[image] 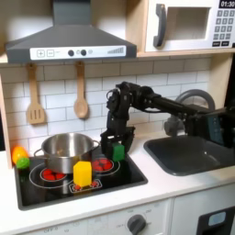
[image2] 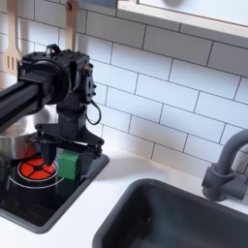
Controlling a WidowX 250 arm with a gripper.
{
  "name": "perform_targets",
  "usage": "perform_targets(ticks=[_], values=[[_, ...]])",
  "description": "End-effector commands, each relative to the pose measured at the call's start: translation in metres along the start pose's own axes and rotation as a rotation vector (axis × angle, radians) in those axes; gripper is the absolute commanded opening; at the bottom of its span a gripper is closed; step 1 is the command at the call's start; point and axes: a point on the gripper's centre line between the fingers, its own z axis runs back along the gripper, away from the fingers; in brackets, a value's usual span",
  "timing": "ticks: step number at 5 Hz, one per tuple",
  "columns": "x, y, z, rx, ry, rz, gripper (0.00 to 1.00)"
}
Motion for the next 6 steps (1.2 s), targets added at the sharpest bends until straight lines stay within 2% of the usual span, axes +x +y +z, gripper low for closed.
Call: perform_targets(ticks=[1,3,4,6], values=[[-0.001,0.001,0.014,-0.029,-0.013,0.007,1.0],[0.0,0.004,0.027,-0.052,-0.025,0.016,1.0],[0.0,0.008,0.039,-0.068,-0.04,0.021,1.0],[-0.008,0.027,0.034,-0.072,0.01,0.048,1.0]])
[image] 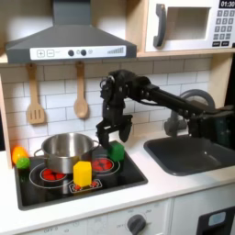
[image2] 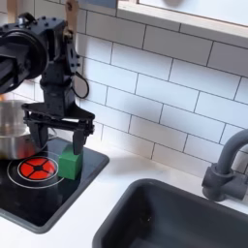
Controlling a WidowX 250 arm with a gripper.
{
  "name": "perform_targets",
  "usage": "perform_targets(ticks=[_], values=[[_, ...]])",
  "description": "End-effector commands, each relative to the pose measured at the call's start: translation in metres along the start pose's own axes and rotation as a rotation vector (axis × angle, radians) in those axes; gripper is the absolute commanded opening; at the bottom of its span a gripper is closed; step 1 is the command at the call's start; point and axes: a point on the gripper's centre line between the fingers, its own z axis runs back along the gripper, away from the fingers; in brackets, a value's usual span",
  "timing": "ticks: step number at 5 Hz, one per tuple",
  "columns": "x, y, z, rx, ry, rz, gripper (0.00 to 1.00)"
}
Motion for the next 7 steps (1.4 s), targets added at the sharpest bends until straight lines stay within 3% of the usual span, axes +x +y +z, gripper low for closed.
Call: perform_targets(ticks=[1,3,6,7], values=[[-0.011,0.022,0.003,0.003,0.026,0.03,1.0],[-0.039,0.027,0.026,-0.026,-0.003,-0.015,1.0],[-0.085,0.022,0.023,-0.002,-0.004,-0.014,1.0],[-0.091,0.022,0.021,0.003,-0.026,-0.03,1.0]])
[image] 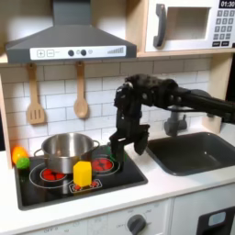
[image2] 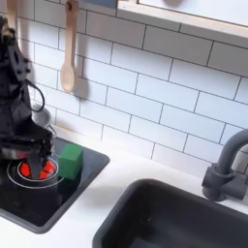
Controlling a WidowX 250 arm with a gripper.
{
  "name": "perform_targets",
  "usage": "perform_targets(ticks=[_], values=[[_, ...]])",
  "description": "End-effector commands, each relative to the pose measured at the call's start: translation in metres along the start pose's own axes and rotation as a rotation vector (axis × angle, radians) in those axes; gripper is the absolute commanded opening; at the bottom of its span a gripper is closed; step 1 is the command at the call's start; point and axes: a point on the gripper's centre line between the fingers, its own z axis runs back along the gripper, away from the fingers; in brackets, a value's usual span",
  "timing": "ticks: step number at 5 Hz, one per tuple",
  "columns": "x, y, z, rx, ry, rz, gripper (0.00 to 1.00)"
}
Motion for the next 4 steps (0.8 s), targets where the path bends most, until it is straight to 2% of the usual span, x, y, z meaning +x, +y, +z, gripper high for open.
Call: perform_targets(ticks=[1,4], values=[[-0.003,0.015,-0.01,0.018,-0.019,0.002,1.0],[0.022,0.056,-0.009,0.033,-0.035,0.062,1.0]])
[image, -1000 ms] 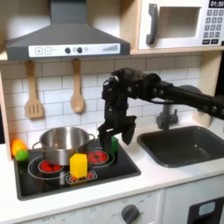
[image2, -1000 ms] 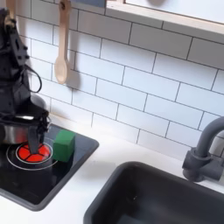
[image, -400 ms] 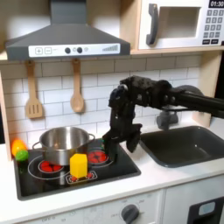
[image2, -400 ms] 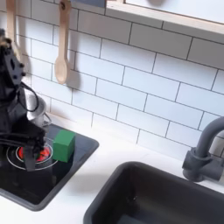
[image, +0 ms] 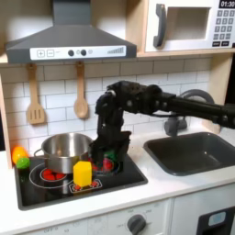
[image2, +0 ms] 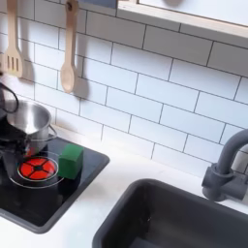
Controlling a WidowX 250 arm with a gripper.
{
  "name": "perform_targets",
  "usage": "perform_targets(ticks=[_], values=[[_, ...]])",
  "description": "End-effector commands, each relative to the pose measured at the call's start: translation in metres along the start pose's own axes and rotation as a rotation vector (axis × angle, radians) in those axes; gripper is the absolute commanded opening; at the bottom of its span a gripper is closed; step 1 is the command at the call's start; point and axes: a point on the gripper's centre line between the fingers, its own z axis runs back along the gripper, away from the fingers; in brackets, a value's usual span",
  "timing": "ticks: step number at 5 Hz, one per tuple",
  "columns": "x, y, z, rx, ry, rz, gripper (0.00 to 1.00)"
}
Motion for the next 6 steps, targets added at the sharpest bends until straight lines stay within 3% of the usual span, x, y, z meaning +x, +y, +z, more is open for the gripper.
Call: perform_targets(ticks=[1,4,6], values=[[0.015,0.02,-0.005,0.012,0.007,0.039,1.0],[0.031,0.036,-0.009,0.004,0.018,0.082,1.0],[0.035,0.04,-0.009,0.046,0.01,0.089,1.0]])
